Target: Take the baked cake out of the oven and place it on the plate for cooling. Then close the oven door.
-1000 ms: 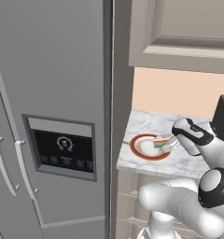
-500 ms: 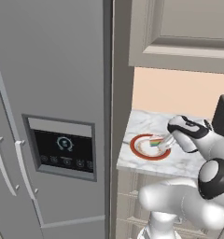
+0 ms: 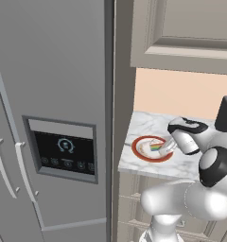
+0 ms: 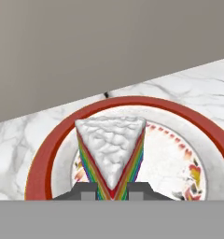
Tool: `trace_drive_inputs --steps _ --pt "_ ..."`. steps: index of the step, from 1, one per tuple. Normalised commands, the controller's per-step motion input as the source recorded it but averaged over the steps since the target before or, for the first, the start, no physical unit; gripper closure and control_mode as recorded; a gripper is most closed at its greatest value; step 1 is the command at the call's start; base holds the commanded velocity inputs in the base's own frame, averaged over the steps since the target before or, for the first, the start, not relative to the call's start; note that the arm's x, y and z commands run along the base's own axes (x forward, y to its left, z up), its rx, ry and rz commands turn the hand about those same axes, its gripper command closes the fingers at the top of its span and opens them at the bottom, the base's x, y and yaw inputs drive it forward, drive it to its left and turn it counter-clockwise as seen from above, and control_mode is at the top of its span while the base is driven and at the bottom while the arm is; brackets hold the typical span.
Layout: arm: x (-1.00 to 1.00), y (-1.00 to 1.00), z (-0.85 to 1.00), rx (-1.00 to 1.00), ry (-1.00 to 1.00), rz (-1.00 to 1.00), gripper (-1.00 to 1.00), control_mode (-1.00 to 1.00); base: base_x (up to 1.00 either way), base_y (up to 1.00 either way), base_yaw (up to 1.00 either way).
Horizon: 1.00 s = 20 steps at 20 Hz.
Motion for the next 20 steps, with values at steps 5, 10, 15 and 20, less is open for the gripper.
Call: trace_drive_inputs --steps 5,10,15,20 --pt "0.0 0.0 -0.08 0.0 0.0 0.02 -1.0 -1.0 0.0 0.0 0.0" --pt "0.0 0.0 0.0 0.0 0.0 0.0 -1.0 -1.0 0.0 0.0 0.0" --pt "0.0 0.0 0.4 0.0 0.0 0.0 -1.0 -1.0 0.0 0.0 0.0" --pt "-0.19 0.01 0.92 -0.06 0.0 0.0 -1.0 -1.0 0.0 0.0 0.0"
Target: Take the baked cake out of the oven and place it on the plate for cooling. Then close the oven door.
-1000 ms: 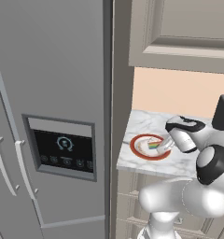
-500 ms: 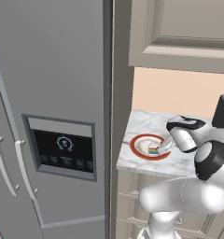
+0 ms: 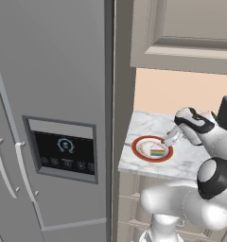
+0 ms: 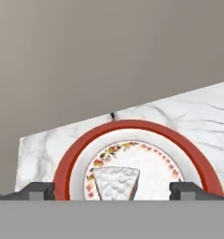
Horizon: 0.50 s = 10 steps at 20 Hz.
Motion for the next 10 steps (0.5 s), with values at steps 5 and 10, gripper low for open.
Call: trace_drive_inputs --steps 5,10 --pt "-0.88 0.07 0.65 -0.08 0.0 -0.08 -1.0 -1.0 0.0 0.0 0.0" --pt "-0.94 0.18 0.4 -0.06 0.0 -0.22 -1.0 -1.0 0.0 0.0 0.0"
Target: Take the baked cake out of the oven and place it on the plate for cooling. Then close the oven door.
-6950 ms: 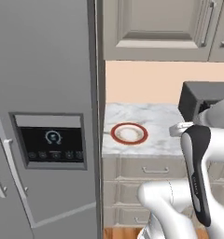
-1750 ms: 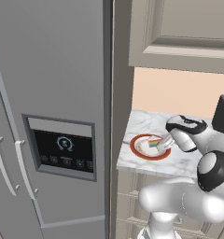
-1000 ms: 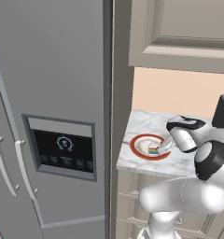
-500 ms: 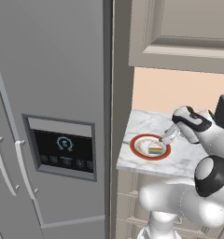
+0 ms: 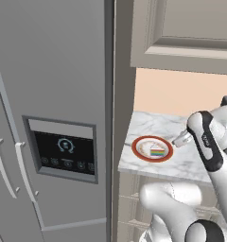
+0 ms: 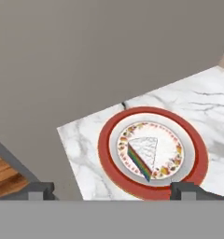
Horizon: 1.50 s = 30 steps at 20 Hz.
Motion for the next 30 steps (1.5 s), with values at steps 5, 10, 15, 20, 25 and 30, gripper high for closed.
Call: trace_drive_inputs --steps 5,10,15,20,25,30 --pt "-0.68 0.14 0.48 -0.05 0.01 -0.28 -1.0 -1.0 0.0 0.0 0.0" --pt "-0.56 0.01 0.5 -0.03 0.07 -0.3 -1.0 -1.0 0.0 0.0 0.0" --pt "-0.46 0.0 0.55 0.0 0.11 -0.28 -1.0 -1.0 0.0 0.0 0.0" --pt "-0.41 -0.08 0.48 0.0 0.09 -0.2 -1.0 -1.0 0.0 0.0 0.0" --pt "-0.64 -0.05 0.09 0.0 0.01 -0.11 -1.0 -1.0 0.0 0.0 0.0" --pt "-0.32 0.2 0.14 0.0 0.0 0.0 -1.0 -1.0 0.0 0.0 0.0"
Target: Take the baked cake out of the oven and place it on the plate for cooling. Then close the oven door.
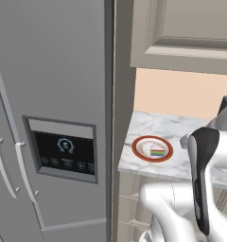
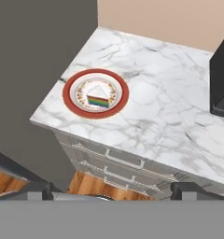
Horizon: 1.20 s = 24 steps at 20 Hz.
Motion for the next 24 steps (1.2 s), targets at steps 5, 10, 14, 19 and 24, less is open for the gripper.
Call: trace_drive_inputs --steps 5,10,14,19,24 --pt "-0.04 0.18 0.31 0.0 0.0 0.0 -1.0 -1.0 0.0 0.0 0.0" --pt "0.0 0.0 0.17 0.0 0.0 0.0 -1.0 -1.0 0.0 0.0 0.0" --pt "0.0 0.0 0.07 0.0 0.0 0.0 -1.0 -1.0 0.0 0.0 0.0" --pt "-0.08 0.0 0.05 0.0 0.0 0.0 -1.0 -1.0 0.0 0.0 0.0" --pt "-0.32 0.0 0.02 0.0 0.0 -0.01 -1.0 -1.0 0.0 0.0 0.0"
